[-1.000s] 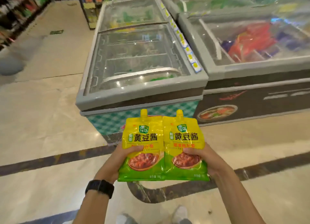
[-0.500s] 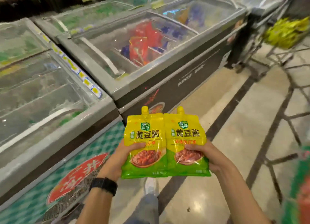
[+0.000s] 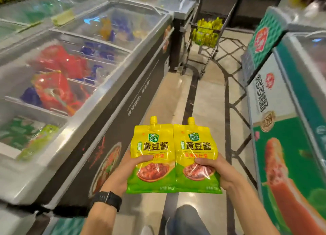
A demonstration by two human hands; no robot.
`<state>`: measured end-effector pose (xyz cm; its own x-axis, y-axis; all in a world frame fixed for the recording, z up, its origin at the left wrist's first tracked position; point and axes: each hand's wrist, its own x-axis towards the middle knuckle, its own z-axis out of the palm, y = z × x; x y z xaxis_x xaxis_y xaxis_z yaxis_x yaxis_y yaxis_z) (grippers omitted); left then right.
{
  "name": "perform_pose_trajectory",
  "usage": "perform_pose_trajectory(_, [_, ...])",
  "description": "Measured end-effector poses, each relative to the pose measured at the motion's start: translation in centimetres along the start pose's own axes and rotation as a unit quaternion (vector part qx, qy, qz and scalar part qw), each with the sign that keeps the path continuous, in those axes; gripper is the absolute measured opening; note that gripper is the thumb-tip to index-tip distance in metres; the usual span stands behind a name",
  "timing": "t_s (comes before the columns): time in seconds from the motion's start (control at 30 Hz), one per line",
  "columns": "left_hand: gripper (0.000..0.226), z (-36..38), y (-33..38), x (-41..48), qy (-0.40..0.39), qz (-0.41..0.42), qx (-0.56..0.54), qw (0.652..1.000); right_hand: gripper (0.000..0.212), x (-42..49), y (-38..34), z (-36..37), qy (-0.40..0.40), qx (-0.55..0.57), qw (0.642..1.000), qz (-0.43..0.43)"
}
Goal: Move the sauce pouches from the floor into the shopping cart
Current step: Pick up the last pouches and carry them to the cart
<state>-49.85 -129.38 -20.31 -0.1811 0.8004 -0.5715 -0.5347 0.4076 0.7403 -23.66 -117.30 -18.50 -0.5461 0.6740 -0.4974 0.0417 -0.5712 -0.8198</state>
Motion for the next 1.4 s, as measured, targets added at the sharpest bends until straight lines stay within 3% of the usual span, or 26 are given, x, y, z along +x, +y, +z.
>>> perform_pose_trajectory(0.27, [0.094, 9.4, 6.4, 17.9, -0.061, -0.042, 0.085, 0.994, 0.077, 9.8, -6.4, -10.6, 0.087, 0.083, 0.993, -0.013])
perform_pose_trajectory(0.4, [0.086, 14.9, 10.1, 25.7, -0.056, -0.042, 0.111, 0.991, 0.101, 15.4, -11.5, -16.2, 0.102, 0.083, 0.991, -0.005])
perform_pose_trajectory(0.57, [0.055, 22.0, 15.1, 33.4, -0.089, -0.035, 0.124, 0.988, 0.100, 21.6, -18.6, -21.7, 0.111, 0.096, 0.989, -0.010])
perform_pose_trajectory(0.8, [0.077, 28.8, 22.2, 46.9, -0.127, -0.047, 0.135, 0.982, 0.099, 31.9, -27.0, -28.7, 0.128, 0.117, 0.985, -0.023])
perform_pose_trajectory(0.83, [0.078, 29.7, 23.2, 49.1, -0.129, -0.052, 0.135, 0.981, 0.095, 33.5, -28.4, -29.7, 0.135, 0.115, 0.984, -0.021])
perform_pose_trajectory(0.93, [0.082, 32.7, 26.4, 56.0, -0.155, -0.058, 0.148, 0.975, 0.056, 38.3, -32.8, -32.7, 0.170, 0.111, 0.979, -0.024])
perform_pose_trajectory(1.03, [0.099, 36.4, 29.8, 62.3, -0.174, -0.050, 0.155, 0.971, 0.044, 42.4, -37.6, -35.7, 0.189, 0.112, 0.975, -0.023])
perform_pose_trajectory(1.27, [0.102, 44.7, 36.9, 74.6, -0.210, -0.060, 0.151, 0.964, 0.041, 50.9, -46.9, -42.7, 0.227, 0.125, 0.965, -0.034])
perform_pose_trajectory(1.4, [0.090, 49.4, 39.6, 82.3, -0.209, -0.059, 0.158, 0.963, 0.059, 57.0, -51.5, -47.8, 0.219, 0.133, 0.966, -0.036])
